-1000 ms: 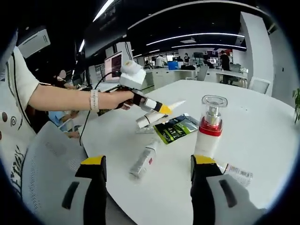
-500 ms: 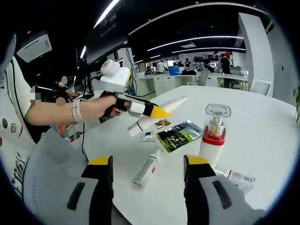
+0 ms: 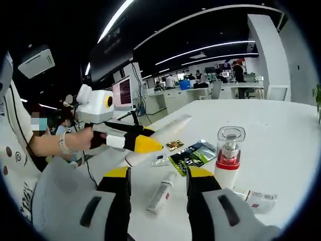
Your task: Arrange the skincare products in the storage area until every visible bottle or jar stands upright without overlapping.
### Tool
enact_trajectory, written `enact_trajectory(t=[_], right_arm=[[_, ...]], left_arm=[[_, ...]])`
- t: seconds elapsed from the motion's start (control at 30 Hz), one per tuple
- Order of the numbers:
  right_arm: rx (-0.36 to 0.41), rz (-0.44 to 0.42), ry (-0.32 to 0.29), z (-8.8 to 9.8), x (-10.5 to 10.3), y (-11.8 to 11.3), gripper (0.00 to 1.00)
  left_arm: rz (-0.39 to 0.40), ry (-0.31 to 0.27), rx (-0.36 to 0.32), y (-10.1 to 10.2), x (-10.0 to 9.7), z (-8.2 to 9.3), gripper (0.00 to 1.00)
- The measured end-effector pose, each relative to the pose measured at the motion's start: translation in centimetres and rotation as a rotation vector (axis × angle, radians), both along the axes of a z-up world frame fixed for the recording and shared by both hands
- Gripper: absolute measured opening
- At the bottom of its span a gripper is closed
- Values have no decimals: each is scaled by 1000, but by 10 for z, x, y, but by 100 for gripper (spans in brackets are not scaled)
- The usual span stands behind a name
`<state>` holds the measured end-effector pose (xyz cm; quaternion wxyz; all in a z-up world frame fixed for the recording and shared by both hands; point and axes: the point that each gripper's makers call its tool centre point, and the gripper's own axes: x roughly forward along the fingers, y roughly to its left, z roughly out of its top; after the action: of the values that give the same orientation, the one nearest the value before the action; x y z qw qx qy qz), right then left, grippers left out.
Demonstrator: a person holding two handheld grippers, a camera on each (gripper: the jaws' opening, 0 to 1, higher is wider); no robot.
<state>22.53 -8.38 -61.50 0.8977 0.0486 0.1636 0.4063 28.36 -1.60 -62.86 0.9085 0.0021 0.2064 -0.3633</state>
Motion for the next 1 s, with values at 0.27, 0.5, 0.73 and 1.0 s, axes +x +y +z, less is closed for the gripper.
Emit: enact_trajectory(t=[0.27,0.5,0.73,1.0], right_arm=[[164,-5,67,11,4,2,35],[316,-30,144,16,11,2,34],[422,-41,214,11,11,5,31],[534,-28,261,18,5,9,21]], left_arm=[[-63,-77,19,-16,-26,10,31],[-124,-119,45,-29,-45,10,31],[-178,-244,128,-43,-59,14,31],[-240,-324,166,-64,-77,22,31]])
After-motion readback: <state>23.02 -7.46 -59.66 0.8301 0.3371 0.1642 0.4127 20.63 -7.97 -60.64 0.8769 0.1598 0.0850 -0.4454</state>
